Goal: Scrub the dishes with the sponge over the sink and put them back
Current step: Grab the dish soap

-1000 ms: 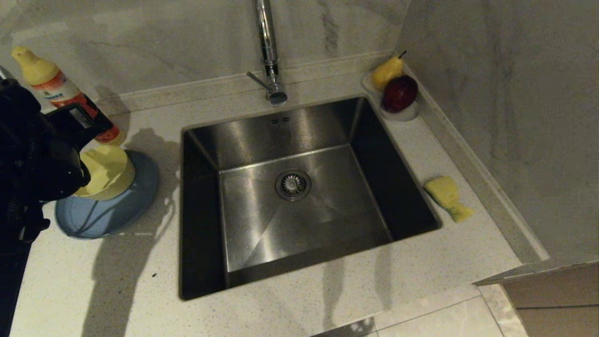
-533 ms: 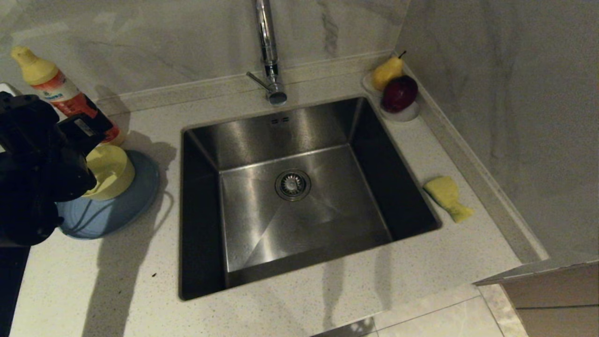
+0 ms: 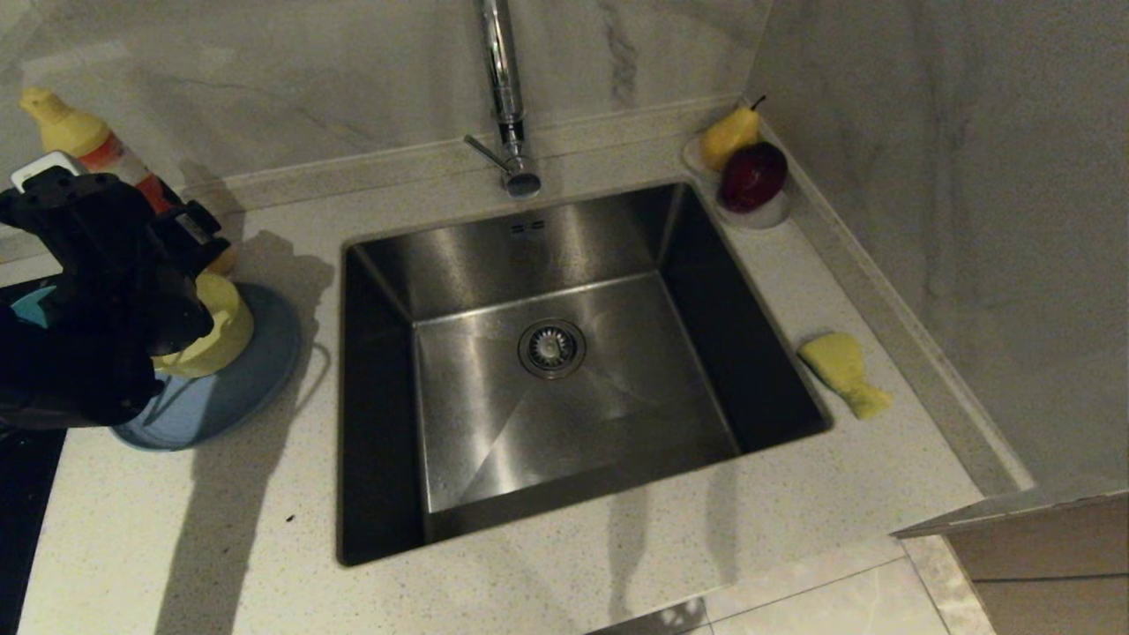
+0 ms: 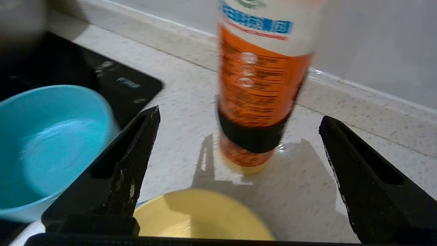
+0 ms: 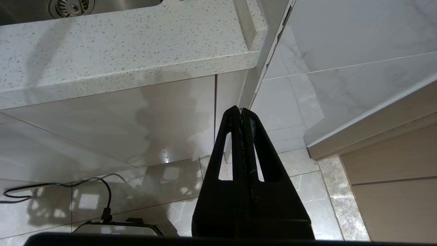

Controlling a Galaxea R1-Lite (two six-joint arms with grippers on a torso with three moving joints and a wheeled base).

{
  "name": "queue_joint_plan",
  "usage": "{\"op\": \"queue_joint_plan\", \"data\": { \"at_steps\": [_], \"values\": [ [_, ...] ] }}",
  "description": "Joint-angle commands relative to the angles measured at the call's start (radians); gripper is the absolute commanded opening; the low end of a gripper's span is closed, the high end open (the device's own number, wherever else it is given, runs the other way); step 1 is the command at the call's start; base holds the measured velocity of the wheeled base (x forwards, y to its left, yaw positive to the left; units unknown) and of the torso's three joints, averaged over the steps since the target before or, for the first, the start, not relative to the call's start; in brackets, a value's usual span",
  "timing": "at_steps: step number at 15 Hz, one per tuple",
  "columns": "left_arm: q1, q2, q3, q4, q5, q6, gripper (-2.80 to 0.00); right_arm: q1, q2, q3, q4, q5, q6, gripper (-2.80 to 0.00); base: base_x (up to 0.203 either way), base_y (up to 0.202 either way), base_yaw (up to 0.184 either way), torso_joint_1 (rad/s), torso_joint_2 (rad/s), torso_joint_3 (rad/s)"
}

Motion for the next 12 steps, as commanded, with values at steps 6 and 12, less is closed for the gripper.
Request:
{"op": "queue_joint_plan", "data": {
  "at_steps": [6, 12],
  "values": [
    [0.039, 0.122, -0.111, -0.008, -0.022, -0.002, 0.00, 0.000, -0.001, 0.001, 0.000, 0.000, -0.001, -2.80, 0.000, 0.000, 0.000, 0.000, 0.00, 0.000],
    [0.040, 0.201, -0.205, -0.013, -0.024, -0.002, 0.00, 0.000, -0.001, 0.000, 0.000, 0.000, -0.001, -2.80, 0.000, 0.000, 0.000, 0.000, 0.00, 0.000]
  ]
}}
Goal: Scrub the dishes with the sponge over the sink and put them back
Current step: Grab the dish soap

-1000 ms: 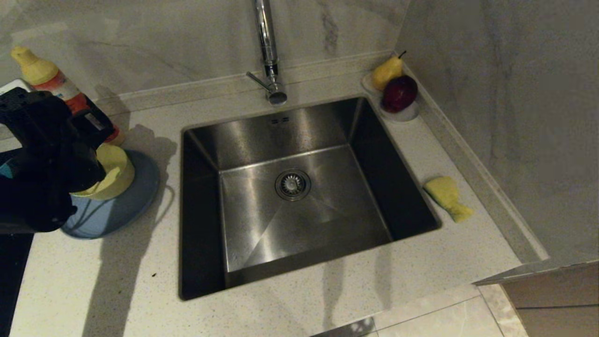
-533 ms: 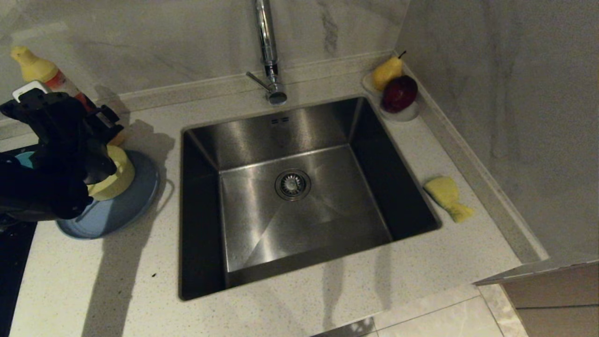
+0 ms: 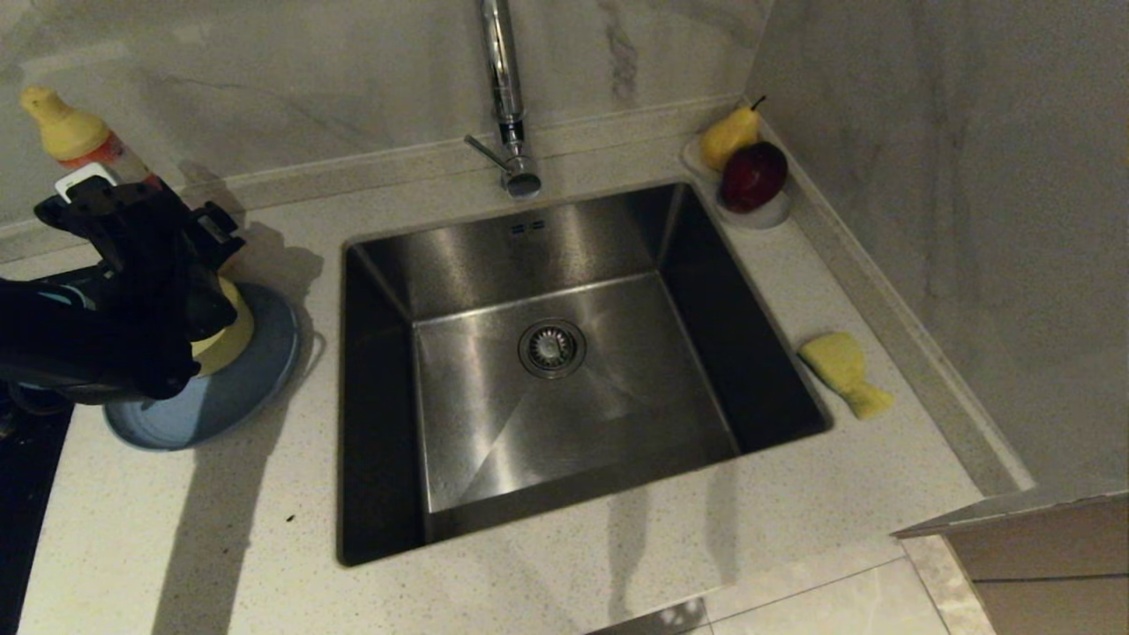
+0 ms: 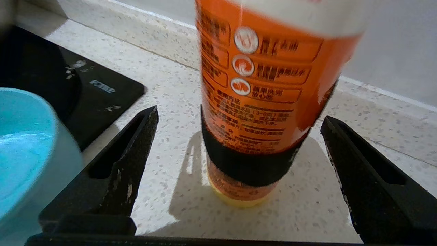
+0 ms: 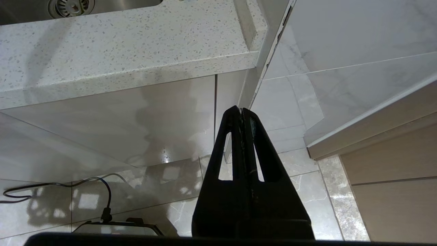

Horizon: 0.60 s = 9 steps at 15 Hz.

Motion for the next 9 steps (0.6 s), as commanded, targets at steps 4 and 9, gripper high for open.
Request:
{"op": "queue_joint_plan", "data": {
  "at_steps": [4, 9],
  "values": [
    [0.000, 0.064, -0.075, -0.006, -0.006, -0.001, 0.00, 0.000, -0.001, 0.001, 0.000, 0.001, -0.001, -2.80, 0.000, 0.000, 0.000, 0.000, 0.00, 0.000],
    [-0.001, 0.072, -0.132, 0.000, -0.028, 0.004, 0.00, 0.000, -0.001, 0.000, 0.000, 0.001, -0.001, -2.80, 0.000, 0.000, 0.000, 0.000, 0.00, 0.000]
  ]
}}
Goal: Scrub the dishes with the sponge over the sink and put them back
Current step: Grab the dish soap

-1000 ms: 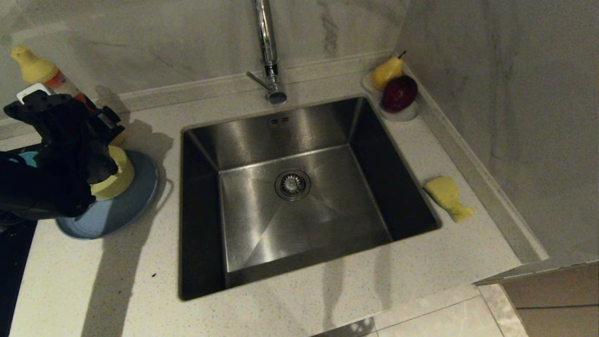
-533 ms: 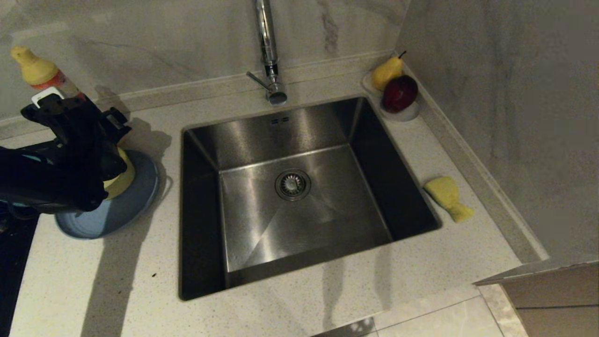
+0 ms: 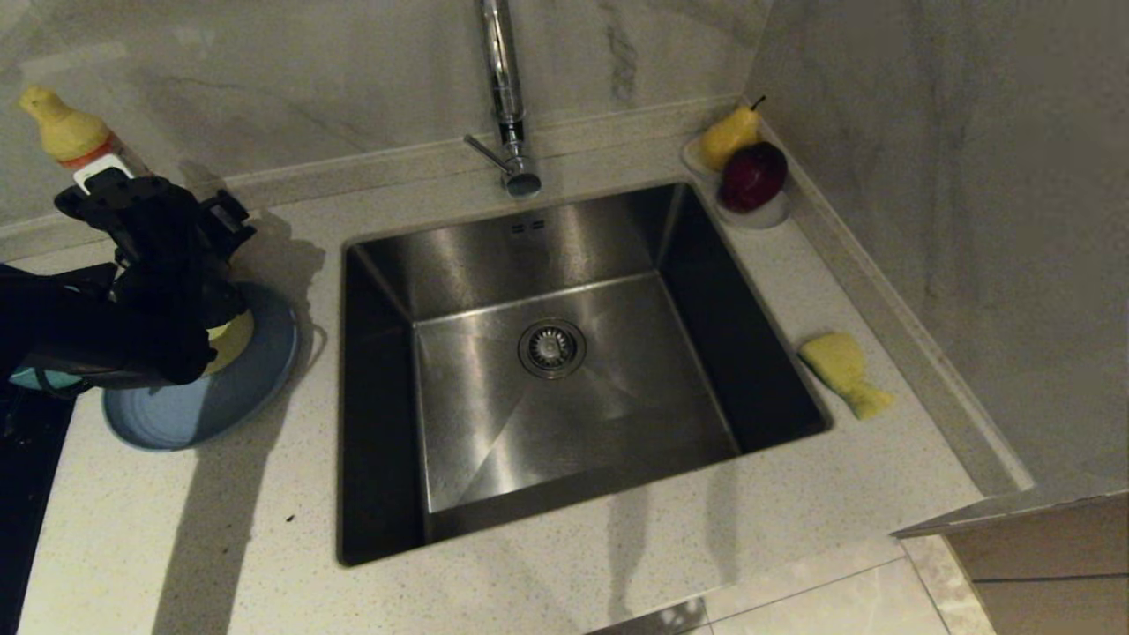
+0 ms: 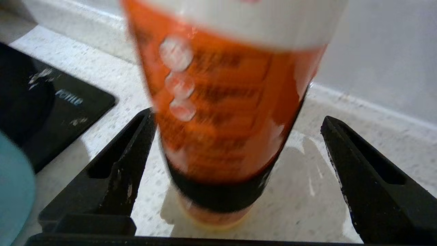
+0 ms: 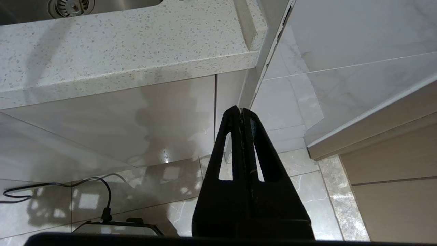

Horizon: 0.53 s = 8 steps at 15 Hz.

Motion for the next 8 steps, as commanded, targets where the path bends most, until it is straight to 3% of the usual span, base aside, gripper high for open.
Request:
{"op": "queue_joint_plan", "data": {
  "at_steps": [1, 8],
  "values": [
    [0.002, 0.011, -0.028, -0.005, 0.003, 0.000, 0.00, 0.000, -0.001, 0.000, 0.000, 0.001, -0.001, -2.80, 0.000, 0.000, 0.000, 0.000, 0.00, 0.000],
    [0.002, 0.049, -0.124, 0.037, 0.003, 0.007, 0.00, 0.000, -0.001, 0.000, 0.000, 0.001, -0.001, -2.80, 0.000, 0.000, 0.000, 0.000, 0.00, 0.000]
  ]
}}
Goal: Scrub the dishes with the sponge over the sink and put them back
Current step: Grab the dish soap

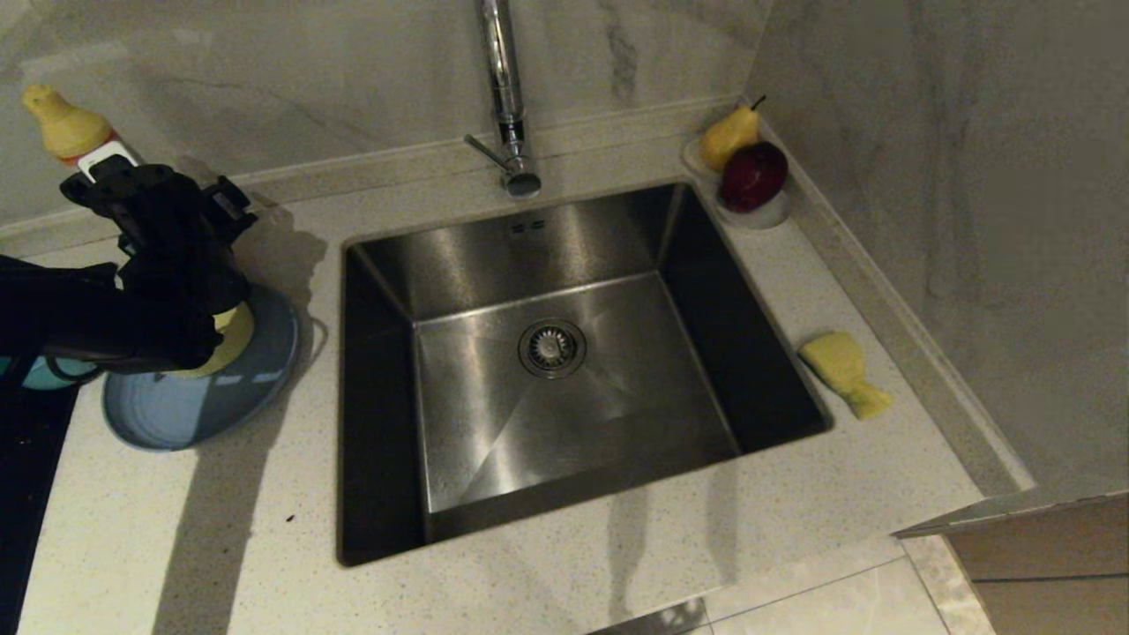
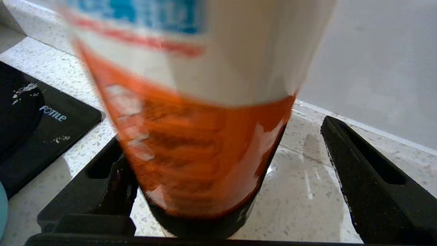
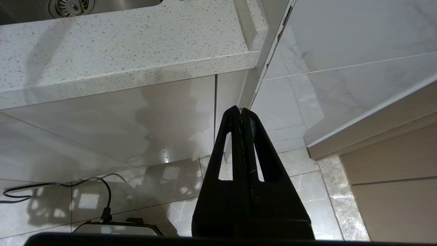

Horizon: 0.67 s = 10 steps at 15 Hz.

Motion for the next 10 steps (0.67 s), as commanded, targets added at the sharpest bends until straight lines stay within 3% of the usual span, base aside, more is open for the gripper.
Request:
{"op": "queue_joint_plan", "data": {
  "at_steps": [1, 7, 8, 10],
  "values": [
    [0.000, 0.018, -0.025, 0.002, 0.003, -0.003, 0.00, 0.000, -0.001, 0.001, 0.000, 0.000, 0.000, -2.80, 0.000, 0.000, 0.000, 0.000, 0.00, 0.000],
    [0.000, 0.029, -0.057, 0.010, 0.003, -0.004, 0.00, 0.000, -0.001, 0.000, 0.000, 0.000, 0.000, -2.80, 0.000, 0.000, 0.000, 0.000, 0.00, 0.000],
    [0.000, 0.029, -0.057, 0.010, 0.005, -0.004, -2.80, 0.000, -0.001, 0.001, 0.000, 0.000, 0.000, -2.80, 0.000, 0.000, 0.000, 0.000, 0.00, 0.000],
    [0.000, 0.030, -0.057, 0.012, 0.003, -0.003, -2.80, 0.000, -0.001, -0.001, 0.000, 0.000, 0.000, -2.80, 0.000, 0.000, 0.000, 0.000, 0.00, 0.000]
  ]
}}
